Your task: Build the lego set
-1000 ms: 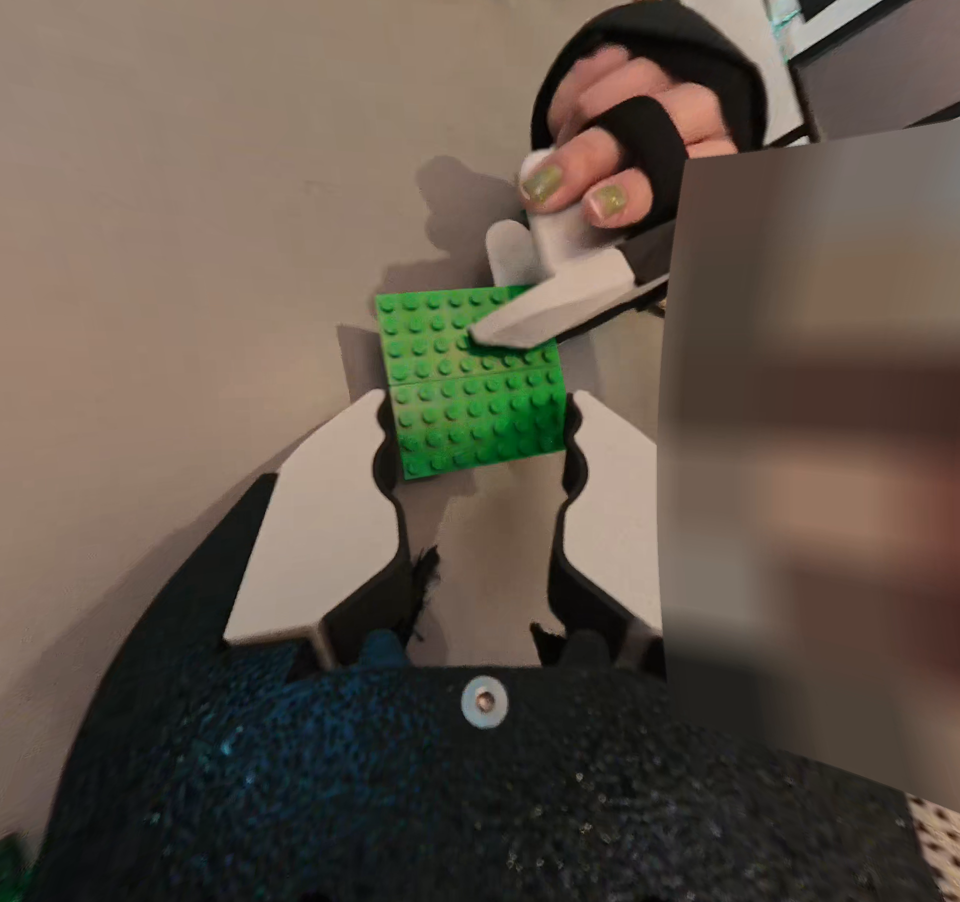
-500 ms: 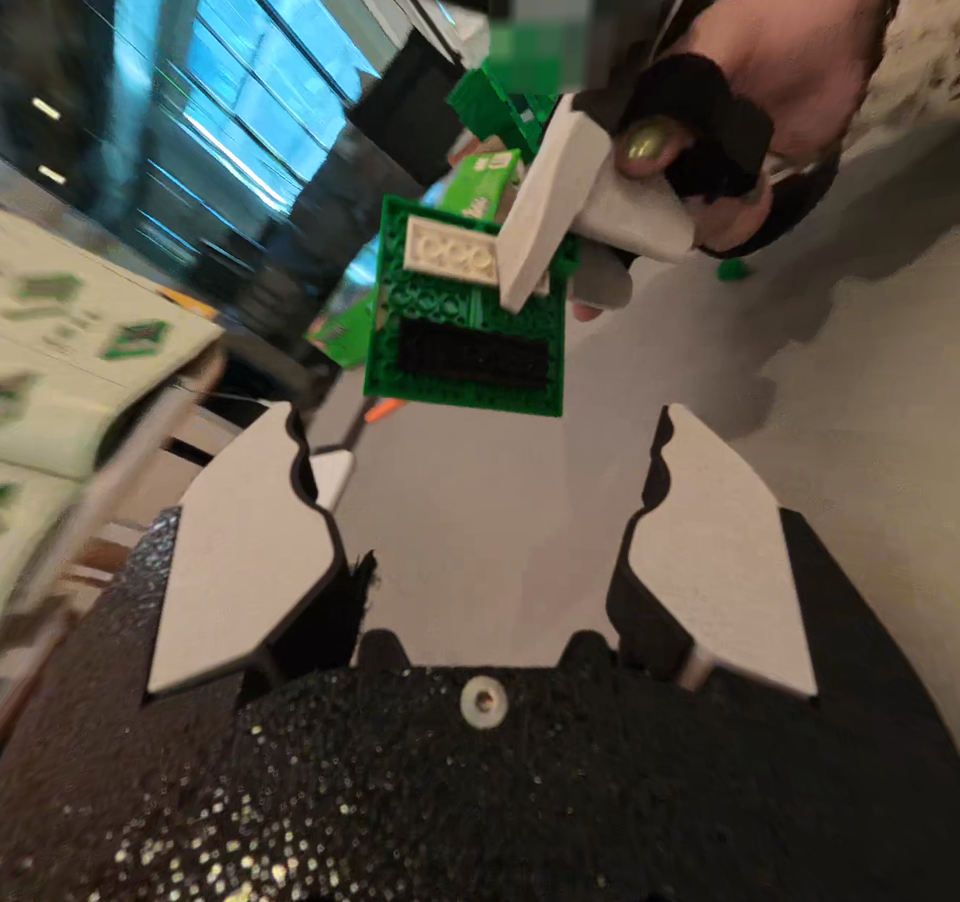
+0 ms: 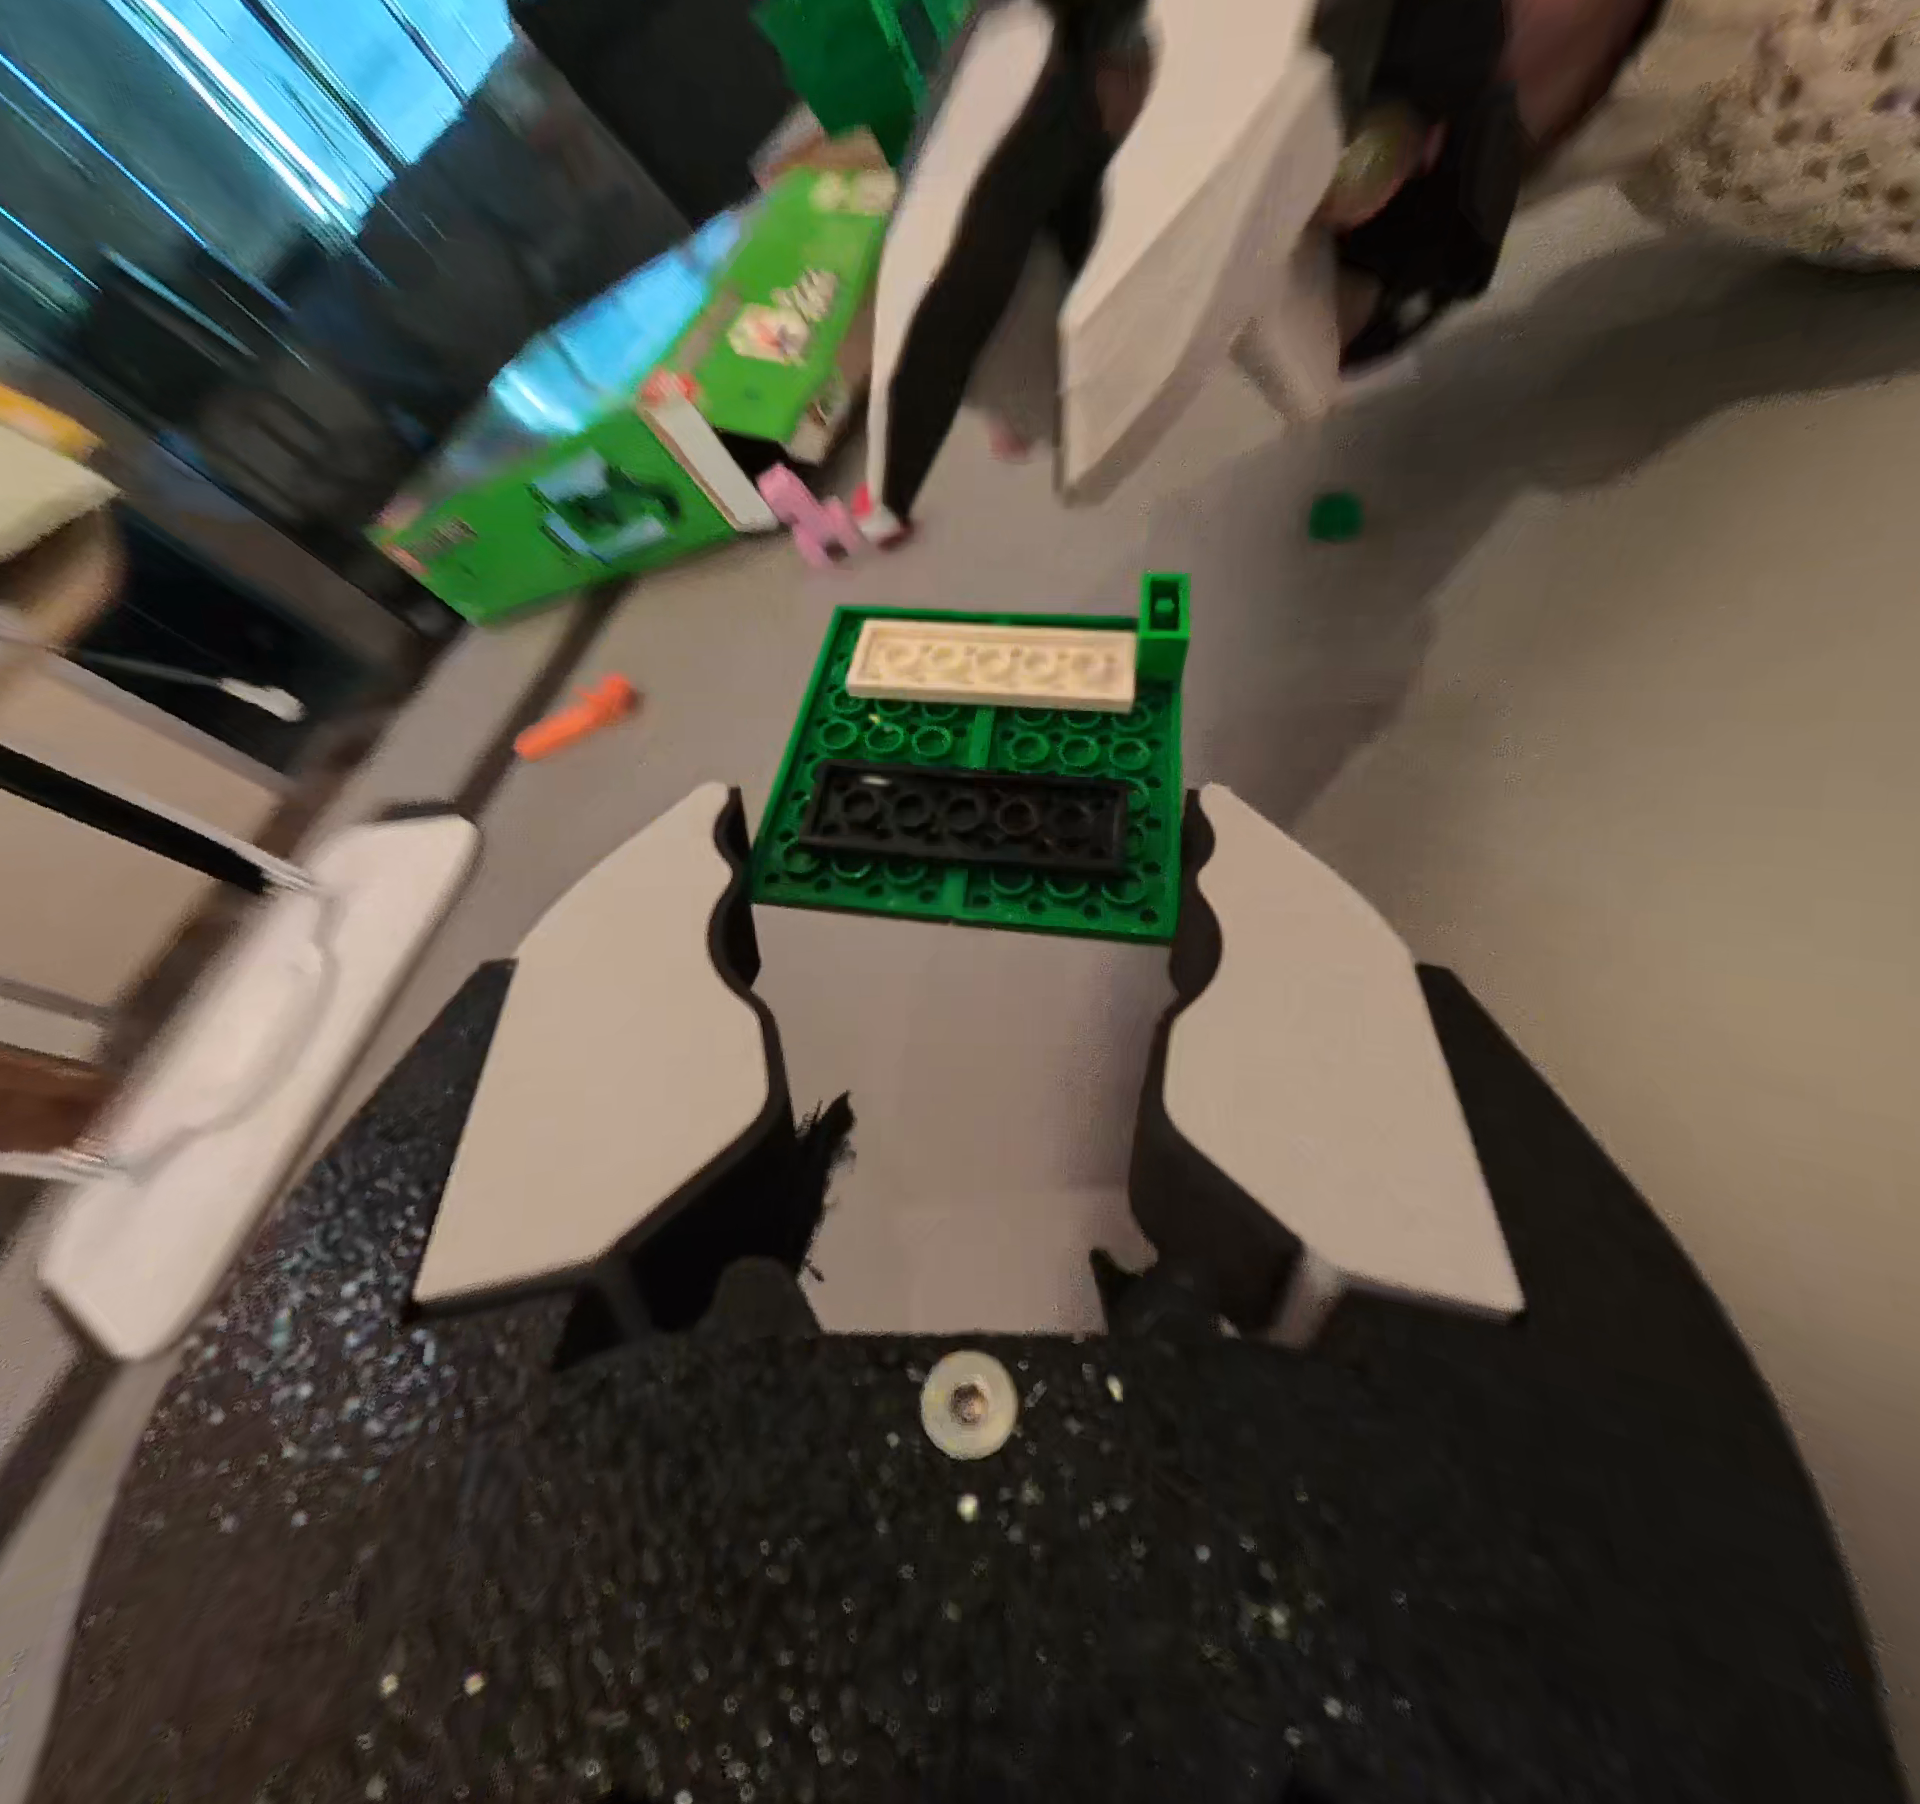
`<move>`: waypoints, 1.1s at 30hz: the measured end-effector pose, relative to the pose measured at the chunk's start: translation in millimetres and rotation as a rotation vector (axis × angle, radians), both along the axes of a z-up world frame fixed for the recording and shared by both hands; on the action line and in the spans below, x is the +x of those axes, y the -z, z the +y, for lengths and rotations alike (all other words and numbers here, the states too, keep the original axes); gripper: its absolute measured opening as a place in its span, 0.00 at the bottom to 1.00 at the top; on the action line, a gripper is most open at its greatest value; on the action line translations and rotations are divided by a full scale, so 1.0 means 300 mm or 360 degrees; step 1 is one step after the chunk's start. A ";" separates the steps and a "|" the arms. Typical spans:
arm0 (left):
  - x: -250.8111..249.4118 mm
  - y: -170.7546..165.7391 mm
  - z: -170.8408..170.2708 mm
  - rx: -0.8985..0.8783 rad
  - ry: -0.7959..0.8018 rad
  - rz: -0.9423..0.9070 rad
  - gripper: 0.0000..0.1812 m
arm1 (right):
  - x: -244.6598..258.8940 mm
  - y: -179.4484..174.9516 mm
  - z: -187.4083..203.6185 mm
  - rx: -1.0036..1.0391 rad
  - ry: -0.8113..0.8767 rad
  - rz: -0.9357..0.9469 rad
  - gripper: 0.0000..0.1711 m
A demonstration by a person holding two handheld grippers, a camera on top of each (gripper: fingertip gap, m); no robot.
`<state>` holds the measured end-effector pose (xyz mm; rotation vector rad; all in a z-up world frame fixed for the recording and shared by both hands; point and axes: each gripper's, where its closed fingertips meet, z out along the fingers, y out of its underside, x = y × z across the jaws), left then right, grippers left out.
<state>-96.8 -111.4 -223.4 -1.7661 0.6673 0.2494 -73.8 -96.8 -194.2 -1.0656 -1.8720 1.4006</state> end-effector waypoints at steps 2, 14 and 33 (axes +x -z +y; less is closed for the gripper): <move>-0.001 0.064 0.002 -0.0250 -0.0006 -0.0085 0.43 | 0.064 0.045 0.031 0.0359 -0.0071 -0.0006 0.23; 0.011 0.196 0.006 -0.0722 0.0032 -0.0362 0.43 | 0.306 0.262 0.198 0.0418 -0.0288 -0.0531 0.16; 0.113 -0.020 -0.017 -0.0250 0.0176 -0.0659 0.42 | 0.106 0.065 -0.008 0.1647 -0.0018 0.0858 0.06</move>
